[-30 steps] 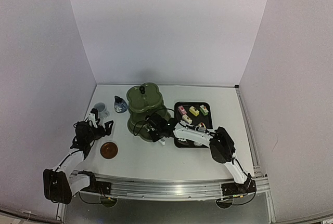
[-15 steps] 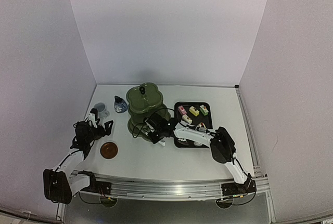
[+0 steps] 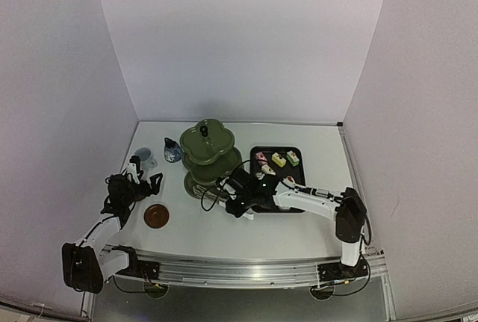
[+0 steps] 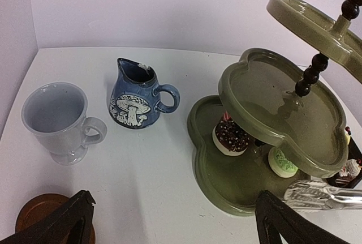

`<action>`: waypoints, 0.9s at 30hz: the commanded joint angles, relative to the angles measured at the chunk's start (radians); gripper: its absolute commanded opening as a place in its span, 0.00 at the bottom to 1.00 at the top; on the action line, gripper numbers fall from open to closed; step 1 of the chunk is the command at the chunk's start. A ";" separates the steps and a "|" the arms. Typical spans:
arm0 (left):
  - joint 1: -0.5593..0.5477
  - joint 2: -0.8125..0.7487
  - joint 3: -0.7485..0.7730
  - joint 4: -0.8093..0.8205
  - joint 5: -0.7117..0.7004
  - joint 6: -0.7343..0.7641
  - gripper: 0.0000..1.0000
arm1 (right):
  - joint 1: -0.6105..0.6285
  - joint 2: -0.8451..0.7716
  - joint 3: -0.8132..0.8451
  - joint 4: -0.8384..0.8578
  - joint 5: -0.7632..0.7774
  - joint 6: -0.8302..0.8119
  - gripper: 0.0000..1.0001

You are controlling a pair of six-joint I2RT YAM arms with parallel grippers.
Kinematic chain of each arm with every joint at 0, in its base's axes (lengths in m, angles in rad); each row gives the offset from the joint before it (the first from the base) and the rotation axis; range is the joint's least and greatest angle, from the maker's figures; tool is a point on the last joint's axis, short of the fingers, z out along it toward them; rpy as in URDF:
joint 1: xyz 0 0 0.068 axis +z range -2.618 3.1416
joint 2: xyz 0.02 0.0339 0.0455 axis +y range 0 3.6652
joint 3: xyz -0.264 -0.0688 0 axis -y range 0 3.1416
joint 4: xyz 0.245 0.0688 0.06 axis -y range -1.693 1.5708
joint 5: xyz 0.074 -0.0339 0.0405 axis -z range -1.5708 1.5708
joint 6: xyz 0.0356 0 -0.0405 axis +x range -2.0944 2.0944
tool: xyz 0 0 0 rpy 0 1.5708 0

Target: Serve the afternoon tea

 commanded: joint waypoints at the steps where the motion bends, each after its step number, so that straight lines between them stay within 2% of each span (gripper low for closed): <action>1: 0.004 0.002 0.000 0.028 0.011 0.016 1.00 | -0.002 -0.140 -0.057 -0.083 0.068 0.058 0.26; 7: 0.004 0.002 0.000 0.029 0.026 0.025 1.00 | -0.033 -0.229 -0.098 -0.308 0.206 0.205 0.27; 11: 0.004 0.007 0.001 0.041 0.040 0.032 1.00 | -0.064 -0.341 -0.171 -0.350 0.273 0.289 0.28; 15: 0.004 0.016 0.005 0.050 0.058 0.042 1.00 | -0.080 -0.401 -0.188 -0.380 0.287 0.307 0.29; 21: 0.004 0.015 0.013 0.052 0.064 0.051 1.00 | -0.206 -0.464 -0.209 -0.560 0.363 0.425 0.31; 27: 0.004 0.015 0.011 0.051 0.067 0.050 1.00 | -0.265 -0.495 -0.238 -0.615 0.361 0.455 0.36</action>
